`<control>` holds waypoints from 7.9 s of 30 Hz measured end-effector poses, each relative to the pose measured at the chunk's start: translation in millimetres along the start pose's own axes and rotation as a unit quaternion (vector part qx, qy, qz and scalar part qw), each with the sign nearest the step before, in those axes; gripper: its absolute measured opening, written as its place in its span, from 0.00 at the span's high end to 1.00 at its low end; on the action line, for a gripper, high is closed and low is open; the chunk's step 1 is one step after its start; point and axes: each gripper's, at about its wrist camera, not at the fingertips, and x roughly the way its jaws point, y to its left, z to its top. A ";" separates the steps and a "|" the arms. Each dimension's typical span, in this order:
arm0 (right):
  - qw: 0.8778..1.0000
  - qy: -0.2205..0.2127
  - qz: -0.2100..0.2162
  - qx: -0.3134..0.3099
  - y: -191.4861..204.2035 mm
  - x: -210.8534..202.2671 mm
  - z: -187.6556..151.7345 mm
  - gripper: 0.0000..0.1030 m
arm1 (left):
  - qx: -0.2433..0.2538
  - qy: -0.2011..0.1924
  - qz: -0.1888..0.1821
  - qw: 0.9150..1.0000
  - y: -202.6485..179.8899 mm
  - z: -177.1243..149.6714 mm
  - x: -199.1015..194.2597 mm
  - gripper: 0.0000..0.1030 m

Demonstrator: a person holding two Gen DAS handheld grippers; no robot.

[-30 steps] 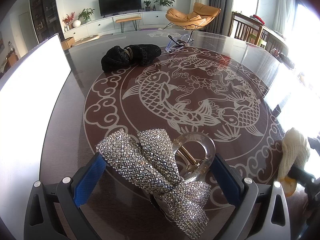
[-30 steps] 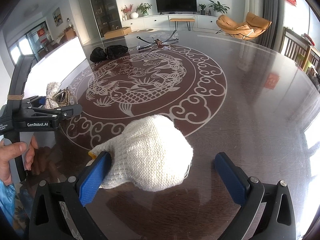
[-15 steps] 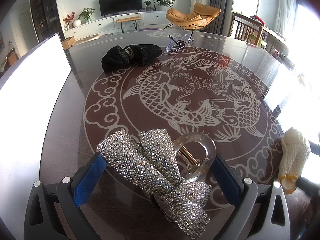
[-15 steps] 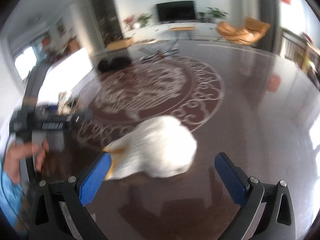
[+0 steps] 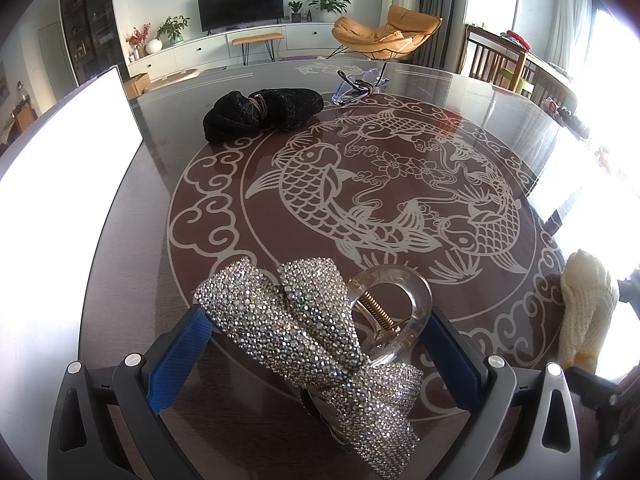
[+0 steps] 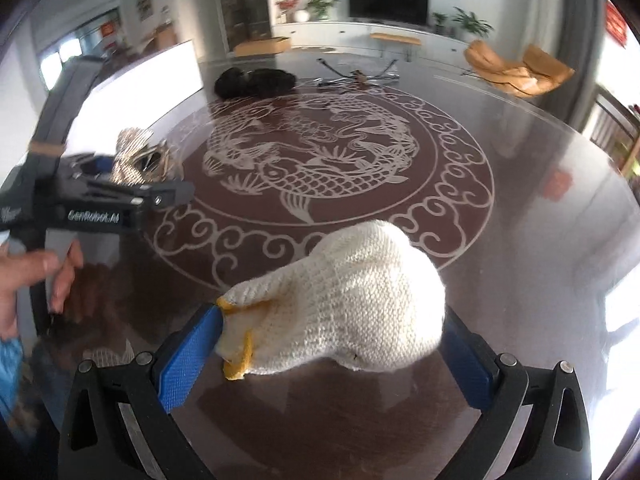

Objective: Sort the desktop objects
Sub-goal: 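Carry the clip and glove over the bin and open both tools to drop them, then move both tools back over the table toward the remaining objects, then lower the left tool onto the black knit item and close it, then grasp the blue-framed glasses with the right tool while the left holds the knit item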

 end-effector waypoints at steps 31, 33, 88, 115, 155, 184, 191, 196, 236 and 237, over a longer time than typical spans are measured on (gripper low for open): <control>0.996 -0.021 0.004 0.090 -6.5 -43.9 19.6 0.52 | -0.056 -0.065 -0.079 0.993 9.6 -16.1 -98.7 0.40; 0.996 -0.032 0.029 0.081 9.8 -54.5 38.1 0.52 | -0.075 -0.086 -0.087 0.990 24.5 -14.9 -130.0 0.40; 0.996 -0.003 -0.064 0.061 2.3 12.5 13.5 0.00 | -0.052 -0.002 -0.060 0.997 -31.6 -44.3 -61.8 0.11; 0.996 -0.002 -0.064 0.063 3.0 14.2 14.7 0.00 | 0.004 -0.002 0.000 1.000 -42.8 -40.1 -38.9 0.00; 0.996 -0.002 -0.064 0.063 3.1 14.2 14.4 0.00 | -0.189 0.005 0.058 0.980 72.4 109.8 47.9 0.00; 0.996 -0.002 -0.064 0.063 3.5 14.3 14.3 0.00 | -0.093 -0.027 0.072 0.993 65.3 91.7 36.7 0.51; 0.996 -0.002 -0.065 0.063 3.3 14.2 14.4 0.00 | -0.069 -0.030 0.057 0.996 48.9 10.0 -20.5 0.51; 0.996 -0.002 -0.065 0.063 3.5 14.2 14.3 0.00 | -0.063 -0.029 0.055 0.996 38.4 -15.8 -40.7 0.49; 0.966 0.015 -0.060 0.252 -41.3 180.8 284.3 0.06 | -0.088 0.000 0.067 0.994 39.7 -21.9 -31.5 0.00; 0.968 0.014 -0.076 0.237 -37.4 180.4 284.7 0.20 | -0.088 -0.001 0.067 0.994 38.1 -20.8 -31.2 0.00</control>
